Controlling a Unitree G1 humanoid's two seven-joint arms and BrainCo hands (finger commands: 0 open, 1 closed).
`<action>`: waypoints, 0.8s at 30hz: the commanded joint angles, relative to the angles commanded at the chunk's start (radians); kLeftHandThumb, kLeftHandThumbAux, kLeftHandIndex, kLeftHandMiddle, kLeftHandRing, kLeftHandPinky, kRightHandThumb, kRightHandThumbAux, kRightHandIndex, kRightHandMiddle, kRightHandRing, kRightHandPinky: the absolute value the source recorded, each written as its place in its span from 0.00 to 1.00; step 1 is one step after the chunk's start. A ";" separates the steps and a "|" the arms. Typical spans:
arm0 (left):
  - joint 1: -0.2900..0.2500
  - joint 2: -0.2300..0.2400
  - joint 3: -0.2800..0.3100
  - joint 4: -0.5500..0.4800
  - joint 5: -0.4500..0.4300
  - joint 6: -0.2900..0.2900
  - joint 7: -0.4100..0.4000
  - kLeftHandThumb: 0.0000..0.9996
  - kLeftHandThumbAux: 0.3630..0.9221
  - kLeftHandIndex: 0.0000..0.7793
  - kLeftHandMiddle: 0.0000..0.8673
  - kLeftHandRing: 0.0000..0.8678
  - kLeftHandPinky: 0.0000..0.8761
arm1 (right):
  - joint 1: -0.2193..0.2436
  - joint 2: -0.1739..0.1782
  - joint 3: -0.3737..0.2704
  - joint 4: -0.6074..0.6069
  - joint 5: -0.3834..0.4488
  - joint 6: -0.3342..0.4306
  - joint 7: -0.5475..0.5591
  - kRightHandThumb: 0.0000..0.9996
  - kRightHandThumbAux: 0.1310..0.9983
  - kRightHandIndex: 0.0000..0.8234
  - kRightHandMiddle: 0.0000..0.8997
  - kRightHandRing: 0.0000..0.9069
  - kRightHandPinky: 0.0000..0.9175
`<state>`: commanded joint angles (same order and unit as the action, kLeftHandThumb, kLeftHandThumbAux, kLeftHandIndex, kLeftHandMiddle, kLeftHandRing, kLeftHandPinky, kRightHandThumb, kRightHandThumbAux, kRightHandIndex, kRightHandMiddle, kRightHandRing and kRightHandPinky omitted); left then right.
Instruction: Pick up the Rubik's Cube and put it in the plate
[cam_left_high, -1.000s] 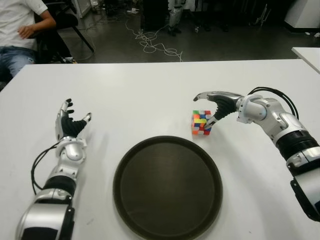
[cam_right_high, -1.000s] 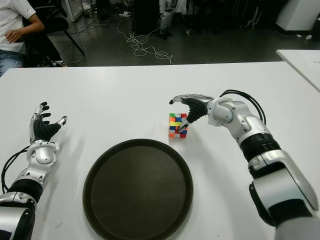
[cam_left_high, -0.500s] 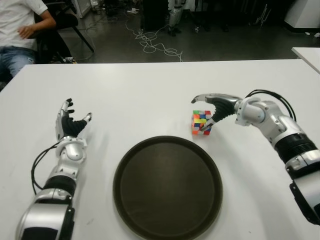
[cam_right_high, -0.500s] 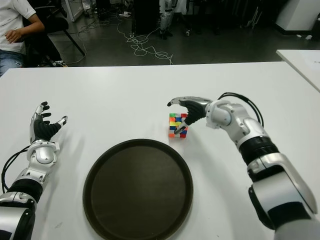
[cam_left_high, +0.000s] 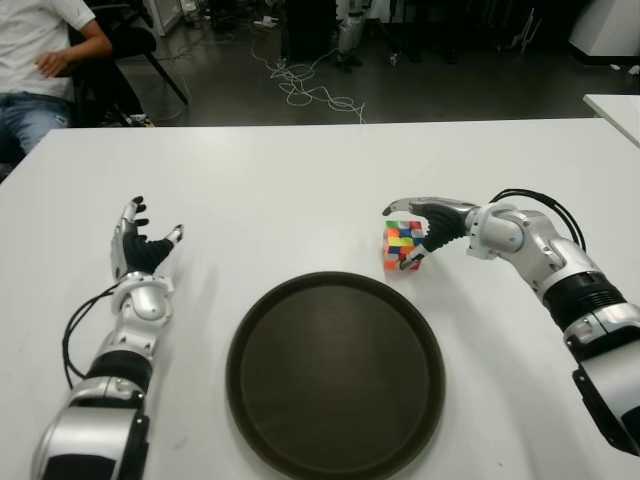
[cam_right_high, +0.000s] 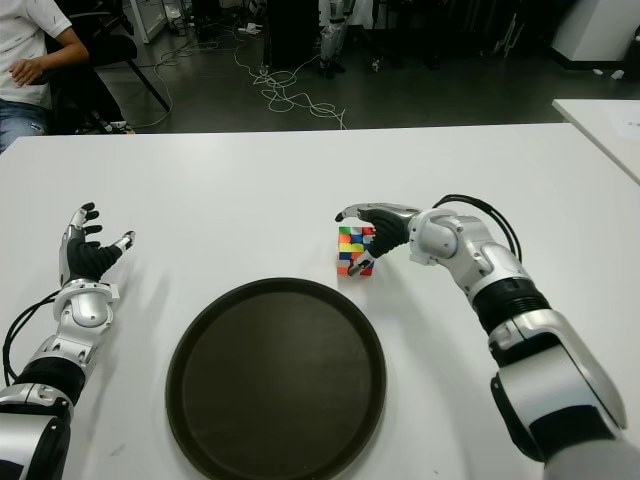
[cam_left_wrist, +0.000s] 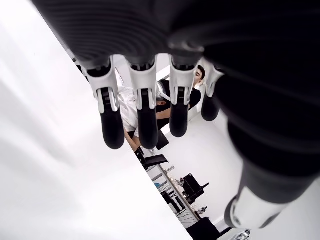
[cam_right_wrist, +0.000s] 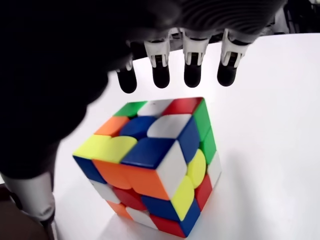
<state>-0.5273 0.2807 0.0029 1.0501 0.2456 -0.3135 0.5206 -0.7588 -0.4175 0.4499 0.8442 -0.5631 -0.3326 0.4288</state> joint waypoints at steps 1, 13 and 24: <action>0.000 0.000 0.000 0.000 0.000 0.000 0.000 0.32 0.72 0.15 0.21 0.23 0.28 | 0.000 -0.001 0.000 -0.002 0.001 0.001 0.000 0.00 0.61 0.03 0.05 0.03 0.00; -0.004 0.003 -0.004 0.011 0.007 0.004 0.011 0.33 0.72 0.15 0.22 0.24 0.30 | 0.011 0.006 0.018 0.003 -0.018 0.034 -0.023 0.00 0.63 0.02 0.06 0.04 0.00; -0.005 0.003 -0.006 0.002 0.010 0.021 0.009 0.30 0.71 0.14 0.20 0.21 0.25 | 0.008 0.002 0.018 -0.016 -0.007 0.051 0.011 0.00 0.62 0.03 0.06 0.03 0.00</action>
<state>-0.5325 0.2836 -0.0029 1.0523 0.2554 -0.2924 0.5297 -0.7508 -0.4151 0.4681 0.8287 -0.5697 -0.2818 0.4401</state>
